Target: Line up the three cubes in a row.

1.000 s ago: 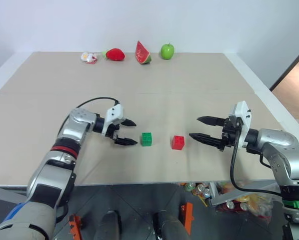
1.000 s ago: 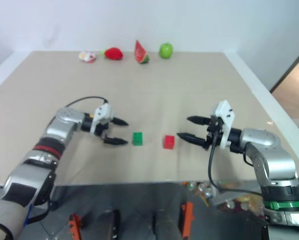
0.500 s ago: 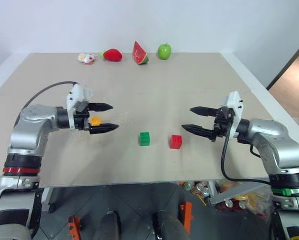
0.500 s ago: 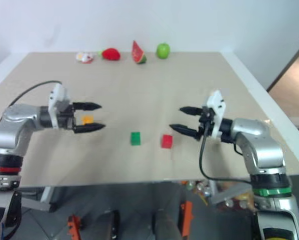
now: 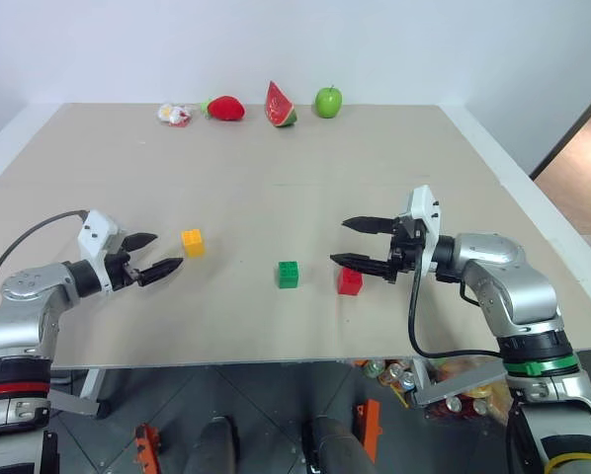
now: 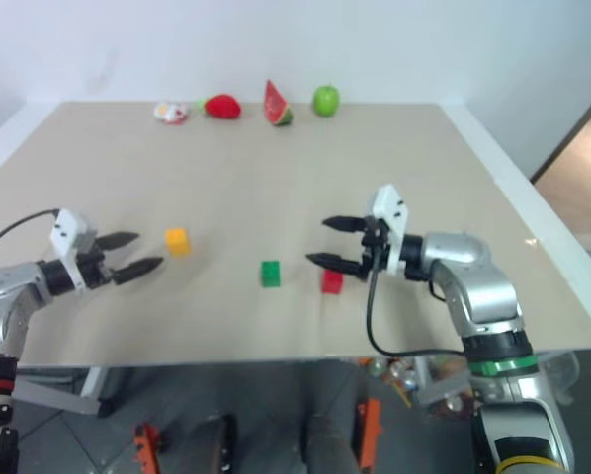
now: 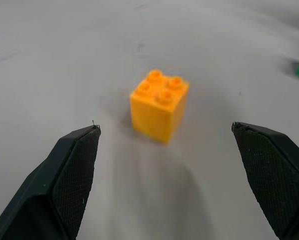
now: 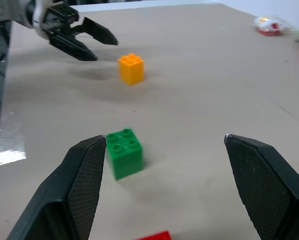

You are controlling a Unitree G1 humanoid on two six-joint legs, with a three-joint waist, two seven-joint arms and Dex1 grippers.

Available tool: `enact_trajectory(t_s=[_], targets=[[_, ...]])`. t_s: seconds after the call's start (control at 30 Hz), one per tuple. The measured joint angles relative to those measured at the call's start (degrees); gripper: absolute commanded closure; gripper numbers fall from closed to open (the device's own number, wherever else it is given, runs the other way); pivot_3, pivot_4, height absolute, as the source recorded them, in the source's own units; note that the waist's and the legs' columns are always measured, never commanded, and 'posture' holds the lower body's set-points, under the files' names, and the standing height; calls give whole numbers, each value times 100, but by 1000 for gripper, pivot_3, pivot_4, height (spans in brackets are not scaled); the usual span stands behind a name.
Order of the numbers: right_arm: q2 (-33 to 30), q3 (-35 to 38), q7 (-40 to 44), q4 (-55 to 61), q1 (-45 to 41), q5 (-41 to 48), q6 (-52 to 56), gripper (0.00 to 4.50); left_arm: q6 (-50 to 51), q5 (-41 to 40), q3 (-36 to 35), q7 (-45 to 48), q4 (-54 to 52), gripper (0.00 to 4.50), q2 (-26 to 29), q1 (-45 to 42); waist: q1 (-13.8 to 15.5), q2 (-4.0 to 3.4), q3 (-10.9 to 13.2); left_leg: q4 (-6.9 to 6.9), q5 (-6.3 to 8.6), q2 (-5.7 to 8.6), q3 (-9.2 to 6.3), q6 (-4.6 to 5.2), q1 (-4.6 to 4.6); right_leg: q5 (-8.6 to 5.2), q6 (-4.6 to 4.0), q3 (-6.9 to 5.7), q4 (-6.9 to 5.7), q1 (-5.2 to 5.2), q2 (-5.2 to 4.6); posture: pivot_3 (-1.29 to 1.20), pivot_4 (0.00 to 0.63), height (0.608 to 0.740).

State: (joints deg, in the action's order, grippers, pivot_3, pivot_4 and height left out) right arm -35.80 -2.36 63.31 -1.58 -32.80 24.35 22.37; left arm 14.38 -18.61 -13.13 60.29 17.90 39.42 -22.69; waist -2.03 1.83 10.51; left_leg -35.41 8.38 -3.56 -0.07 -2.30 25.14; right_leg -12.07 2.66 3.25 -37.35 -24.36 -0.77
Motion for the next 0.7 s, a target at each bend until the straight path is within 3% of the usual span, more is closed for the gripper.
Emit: enact_trajectory(t_s=[0.33,0.7], targets=[[-30,13,4,323,23,34,97,578,-748,350,469,442,1752,151,13,-1021,34,0,0,1,0,0,6,0,2,1,-1,0,0,-5,-1,0,150,740],[-52,17,-182,1780,338,641,789,578,-1595,950,1049,775,3666,151,-339,-2165,67,1,0,2,1,-1,5,-1,6,-1,0,1,0,-8,2,0,150,740]])
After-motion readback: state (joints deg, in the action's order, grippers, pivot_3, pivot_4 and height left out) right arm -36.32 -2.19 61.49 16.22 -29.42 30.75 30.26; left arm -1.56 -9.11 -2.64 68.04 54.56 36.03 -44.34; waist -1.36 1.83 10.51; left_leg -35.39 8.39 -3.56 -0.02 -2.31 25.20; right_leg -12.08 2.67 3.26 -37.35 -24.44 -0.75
